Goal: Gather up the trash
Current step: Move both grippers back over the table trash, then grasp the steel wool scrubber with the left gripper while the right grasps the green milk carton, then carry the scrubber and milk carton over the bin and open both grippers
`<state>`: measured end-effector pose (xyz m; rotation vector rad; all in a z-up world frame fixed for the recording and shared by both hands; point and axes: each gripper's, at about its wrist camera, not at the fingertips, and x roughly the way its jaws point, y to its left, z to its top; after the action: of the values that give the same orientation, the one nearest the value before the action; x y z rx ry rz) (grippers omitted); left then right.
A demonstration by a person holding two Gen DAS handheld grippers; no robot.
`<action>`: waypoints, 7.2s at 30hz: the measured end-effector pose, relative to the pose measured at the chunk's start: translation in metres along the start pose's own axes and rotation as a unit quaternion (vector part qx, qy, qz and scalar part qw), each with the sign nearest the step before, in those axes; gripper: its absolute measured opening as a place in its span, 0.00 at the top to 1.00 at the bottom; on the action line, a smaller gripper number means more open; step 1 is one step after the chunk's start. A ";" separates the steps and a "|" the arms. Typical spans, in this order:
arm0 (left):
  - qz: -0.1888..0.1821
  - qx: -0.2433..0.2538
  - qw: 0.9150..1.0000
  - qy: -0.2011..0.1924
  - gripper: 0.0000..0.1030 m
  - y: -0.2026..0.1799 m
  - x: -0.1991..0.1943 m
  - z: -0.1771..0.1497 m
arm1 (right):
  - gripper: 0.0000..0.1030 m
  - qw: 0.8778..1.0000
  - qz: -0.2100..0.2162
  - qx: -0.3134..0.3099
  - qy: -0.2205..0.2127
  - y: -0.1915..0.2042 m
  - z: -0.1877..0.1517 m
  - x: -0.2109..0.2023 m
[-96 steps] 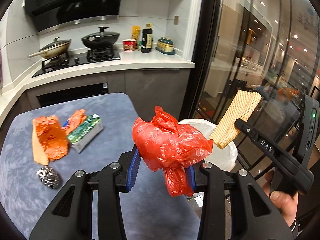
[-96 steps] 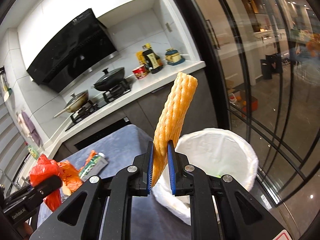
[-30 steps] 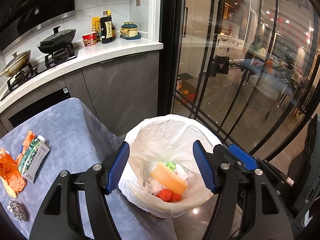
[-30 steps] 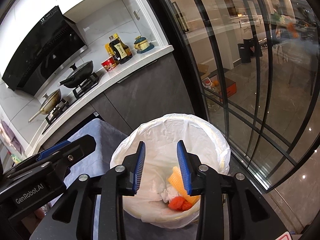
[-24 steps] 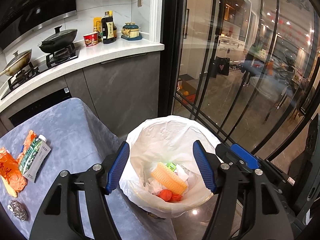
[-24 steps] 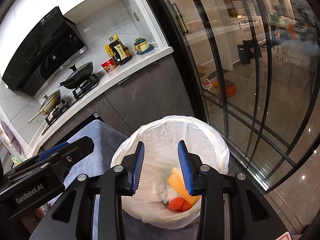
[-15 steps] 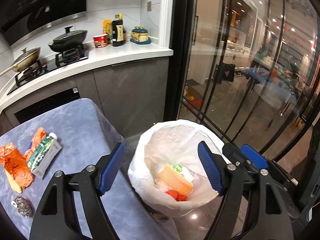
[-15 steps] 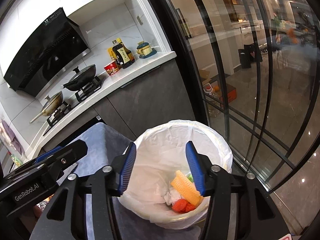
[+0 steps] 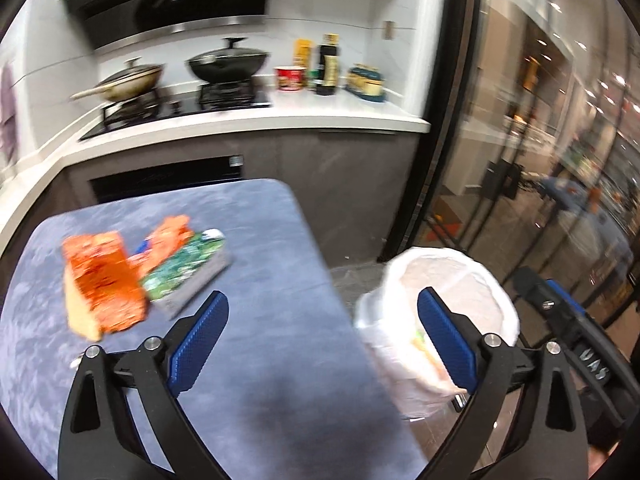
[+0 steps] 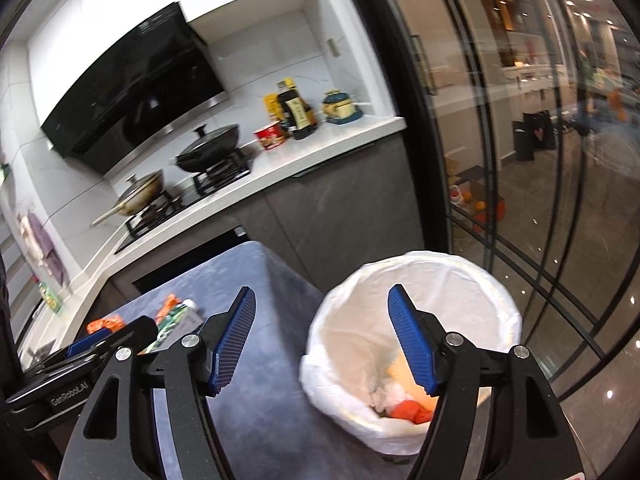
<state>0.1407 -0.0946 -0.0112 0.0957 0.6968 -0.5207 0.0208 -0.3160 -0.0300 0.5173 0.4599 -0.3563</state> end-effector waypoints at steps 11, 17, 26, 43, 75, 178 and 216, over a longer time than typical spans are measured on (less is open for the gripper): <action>0.081 -0.080 0.994 0.005 0.11 0.120 -0.022 -0.021 | 0.32 0.997 0.050 -0.050 0.021 0.082 -0.020 0.014; 0.114 -0.115 0.986 0.027 0.11 0.174 -0.022 -0.043 | 0.32 0.994 0.074 -0.073 0.045 0.125 -0.038 0.030; 0.123 -0.138 0.981 0.056 0.11 0.213 -0.013 -0.069 | 0.32 0.987 0.095 -0.100 0.084 0.175 -0.067 0.060; 0.086 -0.151 0.978 0.116 0.34 0.231 0.035 -0.098 | 0.32 0.980 0.097 -0.109 0.139 0.213 -0.098 0.117; 0.075 -0.174 0.977 0.094 0.53 0.264 0.063 -0.065 | 0.19 0.982 0.056 -0.032 0.179 0.263 -0.119 0.235; -0.067 0.028 0.996 0.049 0.53 -0.064 0.003 -0.024 | 0.51 0.999 -0.008 0.042 0.020 -0.063 0.004 -0.007; -0.106 0.061 0.987 0.102 0.49 -0.136 0.092 -0.001 | 0.51 0.993 -0.065 0.077 0.054 -0.114 0.006 0.039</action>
<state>0.1329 -0.2512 -0.0589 0.1941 0.8800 -0.7647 0.0064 -0.4196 -0.0897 0.6602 0.5752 -0.4935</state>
